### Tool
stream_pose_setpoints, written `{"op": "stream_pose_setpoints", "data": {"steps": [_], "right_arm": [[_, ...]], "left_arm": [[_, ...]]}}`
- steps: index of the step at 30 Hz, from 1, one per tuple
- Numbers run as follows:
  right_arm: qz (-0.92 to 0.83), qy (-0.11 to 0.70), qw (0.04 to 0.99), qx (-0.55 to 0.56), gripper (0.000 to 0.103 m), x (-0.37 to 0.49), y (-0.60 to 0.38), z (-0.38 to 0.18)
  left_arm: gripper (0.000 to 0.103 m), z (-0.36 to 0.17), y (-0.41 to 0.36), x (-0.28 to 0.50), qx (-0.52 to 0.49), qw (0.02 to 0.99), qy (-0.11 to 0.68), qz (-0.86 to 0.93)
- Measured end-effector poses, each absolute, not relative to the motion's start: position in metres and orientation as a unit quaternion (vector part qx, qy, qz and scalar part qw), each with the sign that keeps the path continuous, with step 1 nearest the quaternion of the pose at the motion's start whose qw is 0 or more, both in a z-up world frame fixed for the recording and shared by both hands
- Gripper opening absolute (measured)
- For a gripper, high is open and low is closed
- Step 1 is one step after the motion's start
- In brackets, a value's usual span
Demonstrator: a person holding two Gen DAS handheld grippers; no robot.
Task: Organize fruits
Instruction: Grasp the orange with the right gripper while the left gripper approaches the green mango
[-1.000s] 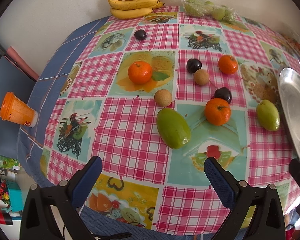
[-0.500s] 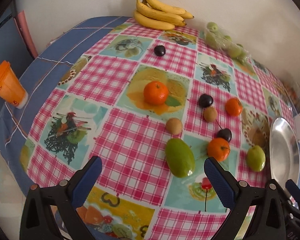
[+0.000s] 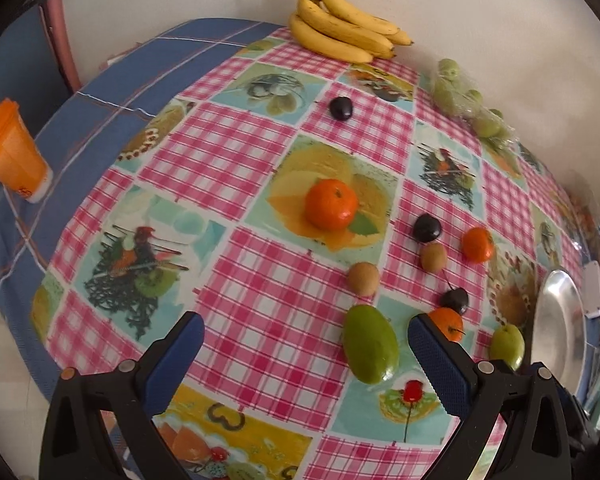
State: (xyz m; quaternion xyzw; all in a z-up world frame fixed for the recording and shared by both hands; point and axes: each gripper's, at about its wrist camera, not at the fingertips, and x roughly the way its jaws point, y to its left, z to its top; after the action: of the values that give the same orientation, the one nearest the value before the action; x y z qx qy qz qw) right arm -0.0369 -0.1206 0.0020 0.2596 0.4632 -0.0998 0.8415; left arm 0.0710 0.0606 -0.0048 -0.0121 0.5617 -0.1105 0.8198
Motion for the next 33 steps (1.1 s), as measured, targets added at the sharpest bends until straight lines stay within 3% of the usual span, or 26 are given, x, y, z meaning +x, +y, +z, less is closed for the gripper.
{"op": "stream_pose_setpoints", "data": {"steps": [7, 11, 17, 19, 23, 29, 33], "right_arm": [[-0.090, 0.471, 0.838, 0.258, 0.101, -0.022, -0.113, -0.003], [-0.090, 0.485, 0.834, 0.247, 0.082, -0.011, -0.108, -0.011], [-0.088, 0.500, 0.825, 0.250, 0.070, 0.000, -0.105, -0.023], [-0.088, 0.503, 0.824, 0.244, 0.068, 0.004, -0.102, -0.026], [-0.086, 0.510, 0.821, 0.242, 0.052, 0.010, -0.098, -0.031], [-0.078, 0.512, 0.818, 0.249, 0.040, 0.016, -0.094, -0.036], [-0.077, 0.513, 0.817, 0.251, 0.039, 0.017, -0.093, -0.036]], "left_arm": [[0.101, -0.005, 0.052, 0.079, -0.024, 0.808, 0.579, -0.108], [0.089, -0.016, 0.049, 0.083, -0.034, 0.791, 0.602, -0.104], [0.076, -0.033, 0.048, 0.087, -0.072, 0.763, 0.632, -0.113], [0.065, -0.037, 0.047, 0.086, -0.078, 0.755, 0.641, -0.116], [0.058, -0.040, 0.044, 0.085, -0.088, 0.748, 0.646, -0.124], [0.053, -0.040, 0.046, 0.085, -0.106, 0.740, 0.652, -0.126], [0.053, -0.042, 0.047, 0.084, -0.117, 0.734, 0.656, -0.132]]}}
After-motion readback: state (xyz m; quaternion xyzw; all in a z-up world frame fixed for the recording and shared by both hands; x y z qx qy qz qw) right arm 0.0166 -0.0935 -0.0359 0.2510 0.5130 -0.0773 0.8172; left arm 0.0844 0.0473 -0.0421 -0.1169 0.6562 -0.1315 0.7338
